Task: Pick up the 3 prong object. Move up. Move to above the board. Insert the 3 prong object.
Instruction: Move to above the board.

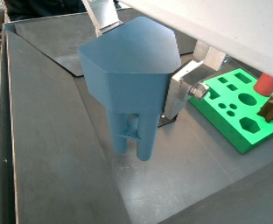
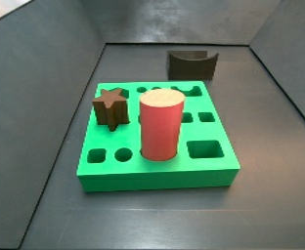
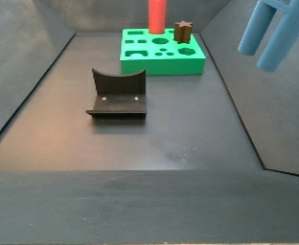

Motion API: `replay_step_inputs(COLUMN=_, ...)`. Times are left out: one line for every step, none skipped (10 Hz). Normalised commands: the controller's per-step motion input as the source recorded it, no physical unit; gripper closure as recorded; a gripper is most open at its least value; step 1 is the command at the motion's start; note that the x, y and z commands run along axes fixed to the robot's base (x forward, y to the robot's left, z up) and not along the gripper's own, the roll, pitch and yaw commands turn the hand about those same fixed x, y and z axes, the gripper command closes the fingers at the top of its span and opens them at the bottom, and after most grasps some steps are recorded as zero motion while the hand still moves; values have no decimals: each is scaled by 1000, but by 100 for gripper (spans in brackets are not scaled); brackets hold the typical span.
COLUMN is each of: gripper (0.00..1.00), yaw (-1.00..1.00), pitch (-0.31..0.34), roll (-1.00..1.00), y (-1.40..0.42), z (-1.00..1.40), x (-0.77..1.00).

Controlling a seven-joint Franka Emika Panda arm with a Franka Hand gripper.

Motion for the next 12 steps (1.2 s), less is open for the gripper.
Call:
replay_step_inputs(gripper=100, yaw=-1000, pitch=304, roll=251, y=-1000, z=0, x=208)
replay_step_inputs(gripper=100, yaw=-1000, pitch=305, roll=294, y=-1000, z=4, x=204)
replay_step_inputs(gripper=100, yaw=-903, pitch=227, roll=214, y=-1000, z=3, x=201)
replay_step_inputs(gripper=100, yaw=-648, pitch=153, roll=147, y=-1000, z=3, x=201)
replay_step_inputs(gripper=100, yaw=-414, pitch=108, roll=93, y=-1000, z=5, x=199)
replay_step_inputs(gripper=100, yaw=-239, pitch=78, roll=44, y=-1000, z=7, x=199)
replay_step_inputs(gripper=100, yaw=-87, pitch=54, roll=-2, y=-1000, z=7, x=200)
replay_step_inputs(gripper=100, yaw=-51, pitch=46, roll=-6, y=-1000, z=7, x=202)
replay_step_inputs(gripper=100, yaw=-26, pitch=44, roll=-11, y=-1000, z=7, x=205)
replay_step_inputs(gripper=100, yaw=-13, pitch=44, roll=-22, y=-1000, z=8, x=210)
replay_step_inputs(gripper=100, yaw=-4, pitch=49, roll=-7, y=-1000, z=8, x=221)
replay_step_inputs(gripper=100, yaw=3, pitch=52, roll=-2, y=-1000, z=8, x=230)
